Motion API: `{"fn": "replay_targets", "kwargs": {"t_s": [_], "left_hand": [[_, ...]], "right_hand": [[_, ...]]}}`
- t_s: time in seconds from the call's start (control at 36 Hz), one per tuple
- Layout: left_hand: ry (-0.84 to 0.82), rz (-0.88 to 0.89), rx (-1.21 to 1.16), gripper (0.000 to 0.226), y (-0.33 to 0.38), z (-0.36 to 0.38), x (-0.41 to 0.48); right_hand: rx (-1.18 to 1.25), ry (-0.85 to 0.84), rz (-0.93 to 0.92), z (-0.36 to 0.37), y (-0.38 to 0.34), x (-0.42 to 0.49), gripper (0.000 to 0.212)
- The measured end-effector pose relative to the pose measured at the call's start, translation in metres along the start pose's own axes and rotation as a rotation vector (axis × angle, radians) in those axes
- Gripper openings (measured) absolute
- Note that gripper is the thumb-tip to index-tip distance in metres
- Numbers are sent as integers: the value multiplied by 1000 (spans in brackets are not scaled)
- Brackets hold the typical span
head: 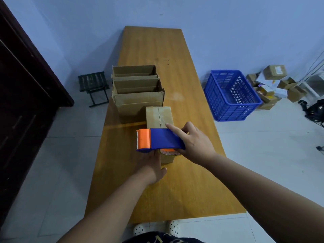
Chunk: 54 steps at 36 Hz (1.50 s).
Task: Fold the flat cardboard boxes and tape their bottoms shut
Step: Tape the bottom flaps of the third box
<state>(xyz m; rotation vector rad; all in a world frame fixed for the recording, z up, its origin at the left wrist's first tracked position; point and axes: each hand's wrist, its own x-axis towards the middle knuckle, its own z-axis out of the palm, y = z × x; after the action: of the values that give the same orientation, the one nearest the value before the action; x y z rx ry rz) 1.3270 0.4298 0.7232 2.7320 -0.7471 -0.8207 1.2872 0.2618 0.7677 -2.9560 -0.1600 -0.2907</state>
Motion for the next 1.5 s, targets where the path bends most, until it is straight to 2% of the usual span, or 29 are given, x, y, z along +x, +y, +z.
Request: {"fn": "replay_targets", "kwargs": {"t_s": [0.14, 0.25, 0.39, 0.56, 0.72, 0.92, 1.11, 1.19, 1.39, 1.5], "left_hand": [[-21, 10, 4, 66, 0, 0, 0], [-39, 30, -2, 74, -2, -1, -1], [-45, 14, 10, 84, -2, 2, 1], [-35, 20, 40, 75, -5, 5, 3], [-35, 28, 53, 81, -6, 5, 1], [-37, -2, 131, 75, -2, 5, 1], [-60, -10, 209, 68, -2, 5, 3], [-18, 17, 208, 77, -5, 6, 4], [116, 91, 128, 100, -6, 6, 2], [113, 83, 97, 105, -6, 6, 4]], "right_hand": [[100, -78, 75, 2, 1, -4, 77], [213, -101, 157, 7, 6, -11, 75], [308, -62, 266, 13, 4, -15, 68], [424, -20, 393, 21, -10, -17, 59], [536, -36, 383, 21, -8, -13, 52], [511, -160, 330, 9, 3, 0, 50], [423, -152, 205, -1, 21, 9, 38], [364, -121, 177, -5, 34, 7, 39], [261, -80, 253, -3, 59, -14, 39], [259, -93, 304, 5, 67, -24, 39]]}}
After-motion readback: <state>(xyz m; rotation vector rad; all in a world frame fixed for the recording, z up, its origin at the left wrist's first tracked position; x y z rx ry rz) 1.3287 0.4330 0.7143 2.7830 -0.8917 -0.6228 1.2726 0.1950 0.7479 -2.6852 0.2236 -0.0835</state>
